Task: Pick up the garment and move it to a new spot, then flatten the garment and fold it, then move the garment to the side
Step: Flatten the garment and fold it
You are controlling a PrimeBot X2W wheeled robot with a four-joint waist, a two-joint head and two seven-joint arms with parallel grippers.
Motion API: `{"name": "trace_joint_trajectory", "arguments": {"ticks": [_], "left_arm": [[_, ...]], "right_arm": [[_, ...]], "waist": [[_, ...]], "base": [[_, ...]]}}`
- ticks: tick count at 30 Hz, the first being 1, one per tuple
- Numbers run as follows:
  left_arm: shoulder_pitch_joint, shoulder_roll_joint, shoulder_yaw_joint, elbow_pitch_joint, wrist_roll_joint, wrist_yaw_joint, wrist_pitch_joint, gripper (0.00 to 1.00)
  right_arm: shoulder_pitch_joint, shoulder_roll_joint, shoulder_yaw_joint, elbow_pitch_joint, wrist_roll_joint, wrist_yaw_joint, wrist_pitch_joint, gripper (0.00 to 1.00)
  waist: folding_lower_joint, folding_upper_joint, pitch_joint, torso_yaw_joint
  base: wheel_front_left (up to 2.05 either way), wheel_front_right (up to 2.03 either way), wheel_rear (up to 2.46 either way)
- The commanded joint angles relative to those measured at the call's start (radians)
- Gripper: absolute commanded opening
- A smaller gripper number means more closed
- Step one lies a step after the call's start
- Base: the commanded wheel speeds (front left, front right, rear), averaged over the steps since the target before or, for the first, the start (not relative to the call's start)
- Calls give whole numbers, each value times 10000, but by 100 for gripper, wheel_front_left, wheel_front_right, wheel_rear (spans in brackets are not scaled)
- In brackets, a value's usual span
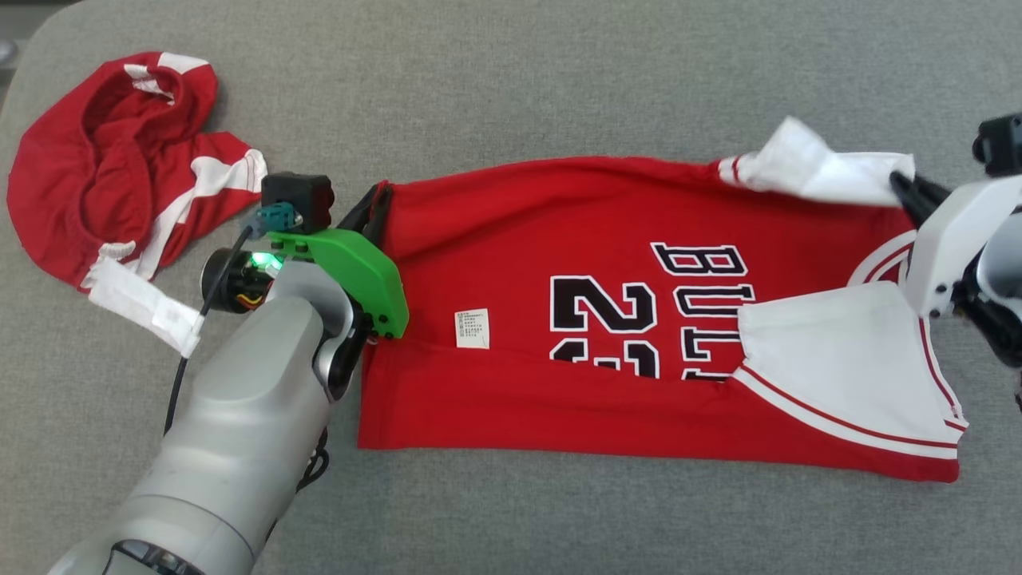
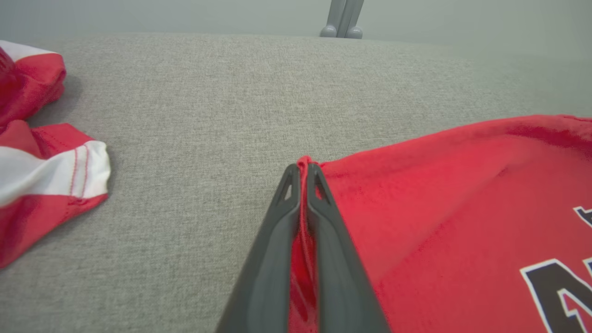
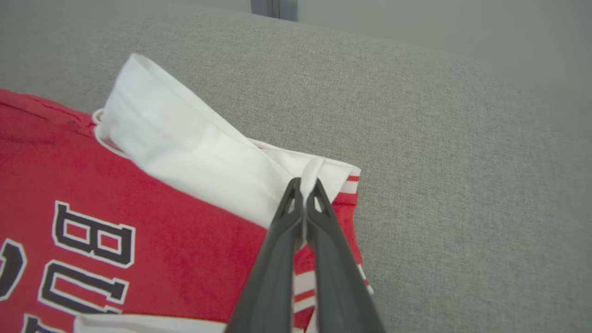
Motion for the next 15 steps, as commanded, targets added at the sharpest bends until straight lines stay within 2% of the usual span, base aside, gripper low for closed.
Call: {"name": "trace_joint_trajectory", "arguments": {"ticks": [1, 7, 15], "left_arm": [[256, 131, -9, 3, 89, -60, -172, 0], [659, 343, -86, 61, 260, -207, -597, 0], [1122, 500, 153, -201, 437, -143, -780, 0]], "right_arm": [[401, 45, -55, -260, 110, -11, 114, 0], [1920, 75, -426, -1519, 199, -12, 330, 0], [3452, 624, -1282, -2813, -63, -12, 715, 0]], "waist": [[0, 0, -382, -257], [0, 0, -591, -458], [0, 0, -644, -551]], "base": [[0, 0, 0], [0, 0, 0], [0, 0, 0]]}}
